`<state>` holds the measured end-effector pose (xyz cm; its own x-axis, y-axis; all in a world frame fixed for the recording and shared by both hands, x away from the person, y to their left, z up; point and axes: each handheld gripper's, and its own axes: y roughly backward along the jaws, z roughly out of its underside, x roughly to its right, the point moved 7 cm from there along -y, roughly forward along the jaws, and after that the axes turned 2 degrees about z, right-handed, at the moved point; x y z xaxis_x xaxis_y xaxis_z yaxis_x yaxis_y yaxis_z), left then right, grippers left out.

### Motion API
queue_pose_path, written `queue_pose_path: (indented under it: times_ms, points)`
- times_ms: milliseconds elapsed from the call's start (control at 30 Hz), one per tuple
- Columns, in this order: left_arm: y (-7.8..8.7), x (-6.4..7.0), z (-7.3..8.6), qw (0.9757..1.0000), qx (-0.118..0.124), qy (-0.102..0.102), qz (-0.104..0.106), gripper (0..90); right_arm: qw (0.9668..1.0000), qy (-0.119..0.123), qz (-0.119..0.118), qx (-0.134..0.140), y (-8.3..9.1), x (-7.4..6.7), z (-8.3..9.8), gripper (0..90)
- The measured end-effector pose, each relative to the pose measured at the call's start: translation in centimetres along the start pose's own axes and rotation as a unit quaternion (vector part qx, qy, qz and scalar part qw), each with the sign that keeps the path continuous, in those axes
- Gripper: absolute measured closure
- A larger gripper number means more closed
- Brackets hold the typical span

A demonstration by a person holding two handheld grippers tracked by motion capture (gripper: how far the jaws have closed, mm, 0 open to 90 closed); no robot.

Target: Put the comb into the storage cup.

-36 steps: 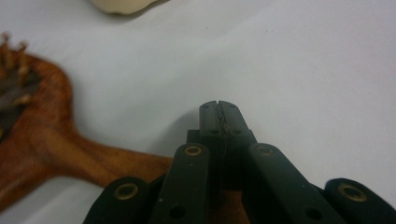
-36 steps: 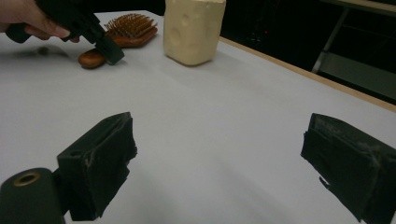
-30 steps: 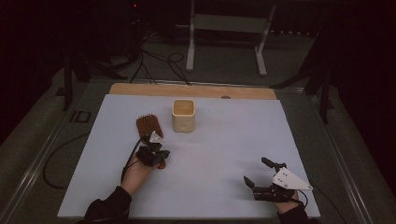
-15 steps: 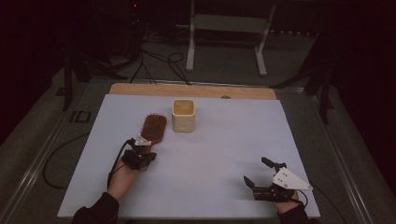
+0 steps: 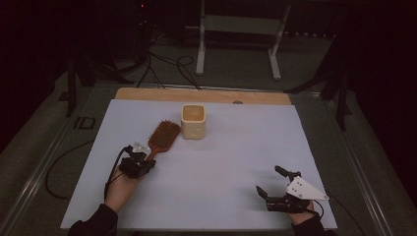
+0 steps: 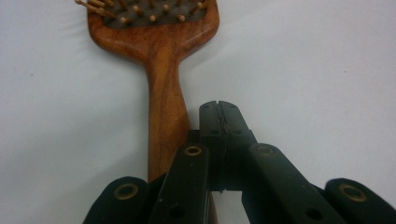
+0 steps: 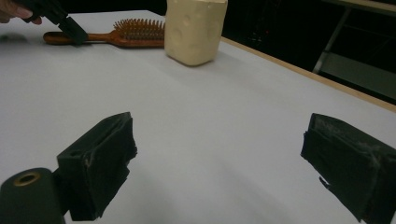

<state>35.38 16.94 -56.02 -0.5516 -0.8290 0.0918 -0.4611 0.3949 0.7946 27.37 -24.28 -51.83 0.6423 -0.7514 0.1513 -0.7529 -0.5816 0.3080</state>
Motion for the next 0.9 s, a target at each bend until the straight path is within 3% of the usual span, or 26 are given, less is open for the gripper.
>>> queue_pose_path:
  times_ms: [233,367,567,900]
  points:
    - [0.2,-0.7,0.3,0.9999,-0.003,0.014,-0.006,90.0,1.0000,-0.002,0.000,0.000,0.0,0.0,0.0,8.4]
    - [0.4,-0.7,0.1,0.9999,-0.004,0.006,-0.007,90.0,1.0000,0.000,-0.001,0.000,0.0,0.0,0.0,8.4]
    - [2.2,-1.0,-0.8,0.9998,0.014,0.008,-0.007,89.6,1.0000,0.001,0.000,0.001,0.0,0.0,0.0,8.4]
    - [3.4,-2.3,-1.4,0.9997,-0.008,0.024,0.007,66.8,1.0000,0.001,-0.001,-0.001,-0.1,-0.1,0.0,8.4]
